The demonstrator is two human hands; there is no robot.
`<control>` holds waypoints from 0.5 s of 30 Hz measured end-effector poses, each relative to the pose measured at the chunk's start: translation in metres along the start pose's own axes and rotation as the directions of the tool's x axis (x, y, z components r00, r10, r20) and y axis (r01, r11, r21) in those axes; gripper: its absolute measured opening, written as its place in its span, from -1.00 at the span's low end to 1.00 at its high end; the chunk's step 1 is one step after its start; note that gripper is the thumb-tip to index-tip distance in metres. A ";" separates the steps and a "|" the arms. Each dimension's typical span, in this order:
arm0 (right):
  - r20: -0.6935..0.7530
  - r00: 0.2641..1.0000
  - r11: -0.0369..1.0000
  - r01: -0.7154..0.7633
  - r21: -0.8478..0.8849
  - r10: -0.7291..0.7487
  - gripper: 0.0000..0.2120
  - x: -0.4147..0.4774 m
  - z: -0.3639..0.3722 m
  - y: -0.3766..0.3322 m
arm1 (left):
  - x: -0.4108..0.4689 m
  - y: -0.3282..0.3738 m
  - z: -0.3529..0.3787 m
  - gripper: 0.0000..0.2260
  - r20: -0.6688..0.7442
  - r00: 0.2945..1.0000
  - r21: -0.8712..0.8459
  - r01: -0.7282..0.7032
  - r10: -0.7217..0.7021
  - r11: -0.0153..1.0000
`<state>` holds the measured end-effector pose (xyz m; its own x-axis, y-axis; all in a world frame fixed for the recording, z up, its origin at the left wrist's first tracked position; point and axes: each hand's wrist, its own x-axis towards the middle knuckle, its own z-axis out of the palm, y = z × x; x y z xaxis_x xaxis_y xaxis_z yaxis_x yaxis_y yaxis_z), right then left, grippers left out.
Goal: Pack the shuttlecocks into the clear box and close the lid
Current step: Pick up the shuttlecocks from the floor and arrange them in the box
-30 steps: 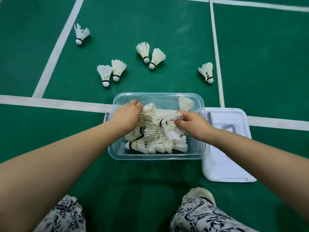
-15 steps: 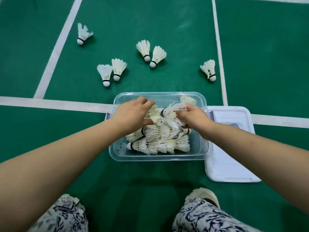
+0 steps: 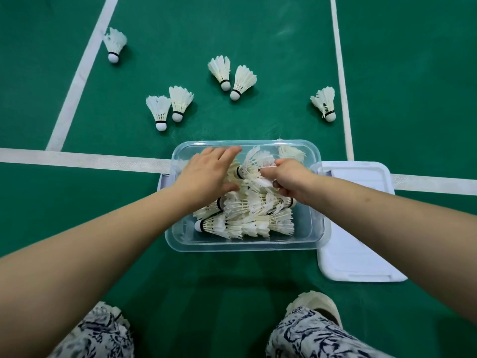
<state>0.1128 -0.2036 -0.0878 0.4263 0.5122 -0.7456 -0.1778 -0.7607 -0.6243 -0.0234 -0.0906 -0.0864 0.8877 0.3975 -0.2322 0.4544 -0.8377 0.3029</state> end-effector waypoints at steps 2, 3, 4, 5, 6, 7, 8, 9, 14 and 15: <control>0.014 0.999 0.998 0.038 -0.055 -0.037 -0.80 0.000 0.000 -0.005 | -0.002 0.004 -0.009 -0.22 -0.032 0.999 -0.099 -0.044 0.041 0.994; 0.029 0.998 0.996 0.055 -0.070 -0.054 -0.77 -0.002 0.001 -0.007 | -0.003 0.009 -0.014 -0.20 -0.030 0.998 -0.145 -0.056 0.052 0.988; 0.044 0.997 0.994 0.073 -0.086 -0.069 -0.75 -0.003 0.001 -0.009 | -0.002 0.014 -0.017 -0.20 -0.019 0.998 -0.176 -0.061 0.059 0.982; 0.051 0.995 0.991 0.088 -0.102 -0.083 -0.74 -0.004 0.001 -0.011 | 0.000 0.019 -0.019 -0.21 -0.007 0.998 -0.189 -0.065 0.065 0.980; 0.053 0.994 0.988 0.100 -0.120 -0.095 -0.75 -0.006 0.002 -0.011 | 0.003 0.024 -0.019 -0.24 0.001 0.997 -0.185 -0.074 0.075 0.980; 0.045 0.993 0.983 0.111 -0.143 -0.106 -0.80 -0.007 0.002 -0.011 | 0.006 0.029 -0.018 -0.28 0.003 0.996 -0.163 -0.089 0.090 0.983; 0.028 0.994 0.980 0.113 -0.166 -0.110 -0.88 -0.007 0.002 -0.009 | 0.009 0.032 -0.016 -0.32 0.003 0.994 -0.126 -0.106 0.107 0.986; 0.000 0.994 0.977 0.109 -0.184 -0.111 -0.93 -0.008 0.001 -0.007 | 0.012 0.034 -0.014 -0.35 0.008 0.993 -0.085 -0.119 0.120 0.989; -0.134 0.983 0.978 0.099 -0.184 -0.125 -0.67 -0.012 -0.009 0.004 | 0.016 0.035 -0.009 -0.45 0.056 0.988 0.044 -0.149 0.147 0.988; -0.152 0.976 0.972 0.124 -0.198 -0.156 -0.66 -0.013 -0.009 0.005 | 0.016 0.034 -0.010 -0.44 0.061 0.986 0.092 -0.162 0.157 0.982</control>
<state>0.1146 -0.2178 -0.0784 0.5787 0.5579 -0.5949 0.0561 -0.7549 -0.6534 0.0071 -0.1086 -0.0710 0.9419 0.2374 -0.2376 0.2955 -0.9221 0.2500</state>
